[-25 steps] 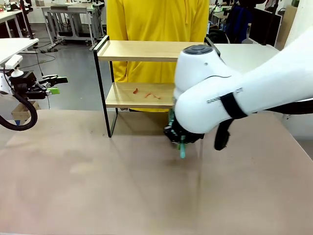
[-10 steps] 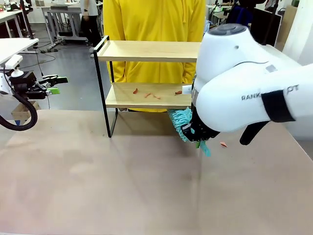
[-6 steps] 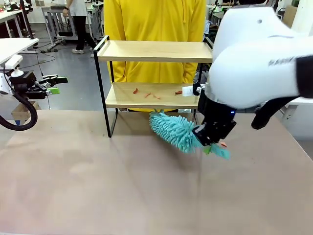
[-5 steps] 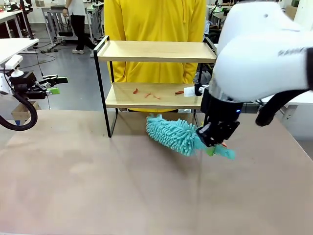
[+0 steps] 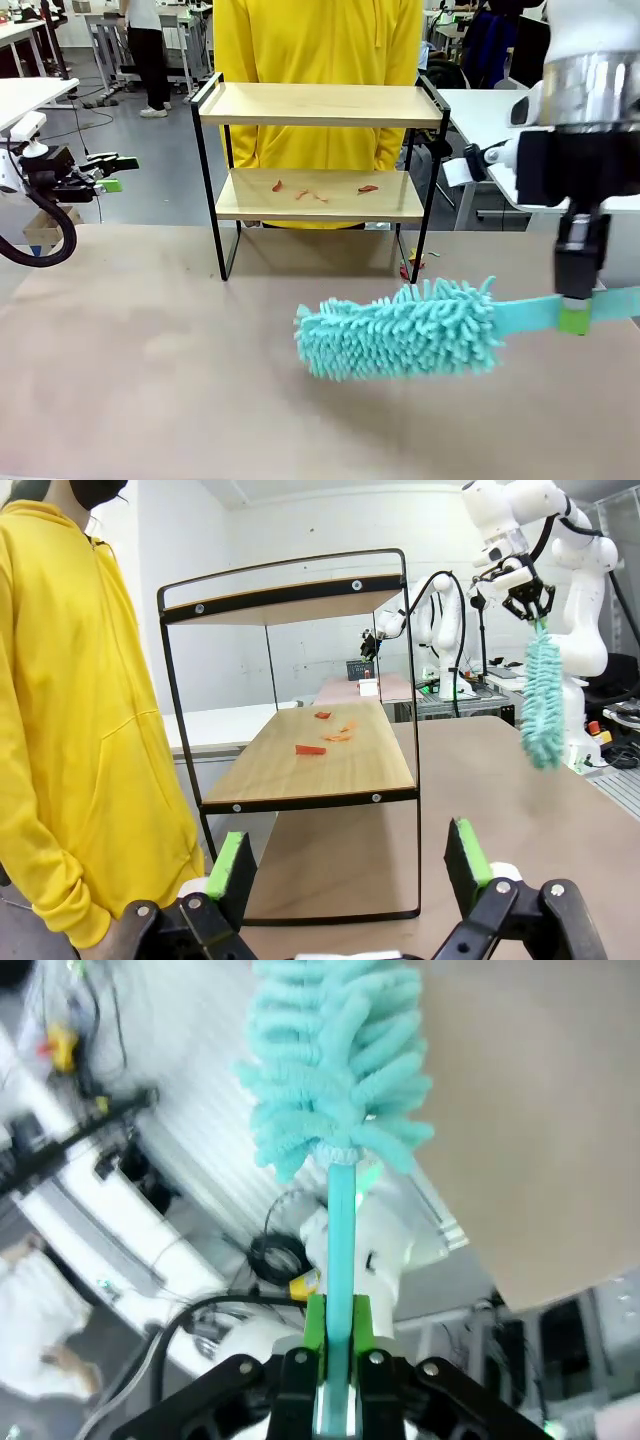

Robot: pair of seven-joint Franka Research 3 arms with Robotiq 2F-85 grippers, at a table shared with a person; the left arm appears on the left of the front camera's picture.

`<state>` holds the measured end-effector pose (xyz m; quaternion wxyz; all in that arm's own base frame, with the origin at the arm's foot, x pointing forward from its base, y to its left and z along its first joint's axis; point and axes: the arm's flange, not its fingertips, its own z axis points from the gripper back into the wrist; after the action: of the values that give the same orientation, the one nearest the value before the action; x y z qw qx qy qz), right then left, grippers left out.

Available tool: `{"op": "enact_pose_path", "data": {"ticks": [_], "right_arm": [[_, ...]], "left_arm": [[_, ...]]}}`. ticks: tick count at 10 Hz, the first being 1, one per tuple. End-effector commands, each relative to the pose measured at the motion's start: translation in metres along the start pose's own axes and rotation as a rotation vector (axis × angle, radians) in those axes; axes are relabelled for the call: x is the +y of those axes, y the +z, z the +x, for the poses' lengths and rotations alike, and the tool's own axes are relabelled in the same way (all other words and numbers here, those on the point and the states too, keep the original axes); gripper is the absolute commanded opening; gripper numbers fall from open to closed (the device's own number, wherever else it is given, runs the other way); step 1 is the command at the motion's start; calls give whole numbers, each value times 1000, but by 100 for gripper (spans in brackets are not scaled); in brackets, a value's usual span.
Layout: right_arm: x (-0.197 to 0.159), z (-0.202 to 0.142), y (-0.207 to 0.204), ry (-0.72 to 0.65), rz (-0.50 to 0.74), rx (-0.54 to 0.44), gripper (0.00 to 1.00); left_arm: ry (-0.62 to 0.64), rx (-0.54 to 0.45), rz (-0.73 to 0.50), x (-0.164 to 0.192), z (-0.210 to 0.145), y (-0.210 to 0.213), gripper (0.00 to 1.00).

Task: Clean the shelf.
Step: Clean the specific section of the Shelf indicated by the human with the Duster.

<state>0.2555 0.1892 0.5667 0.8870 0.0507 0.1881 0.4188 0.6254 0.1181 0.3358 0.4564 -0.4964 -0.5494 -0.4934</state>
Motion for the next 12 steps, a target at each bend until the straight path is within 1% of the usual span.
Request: {"op": "enact_pose_path", "data": {"ticks": [1, 2, 3, 4, 12], "right_arm": [[-7, -4, 18, 104, -38, 68, 13], [-8, -6, 20, 135, -40, 66, 13], [-13, -5, 18, 201, -61, 49, 13], [3, -9, 14, 84, -16, 55, 13], [3, -9, 14, 84, -16, 55, 13]], "left_arm": [[-18, -1, 1, -1, 3, 0, 100], [-18, -1, 1, -1, 3, 0, 100], [-18, -1, 1, -1, 3, 0, 100], [-18, -1, 1, -1, 3, 0, 100], [-18, -1, 1, -1, 3, 0, 100]]}}
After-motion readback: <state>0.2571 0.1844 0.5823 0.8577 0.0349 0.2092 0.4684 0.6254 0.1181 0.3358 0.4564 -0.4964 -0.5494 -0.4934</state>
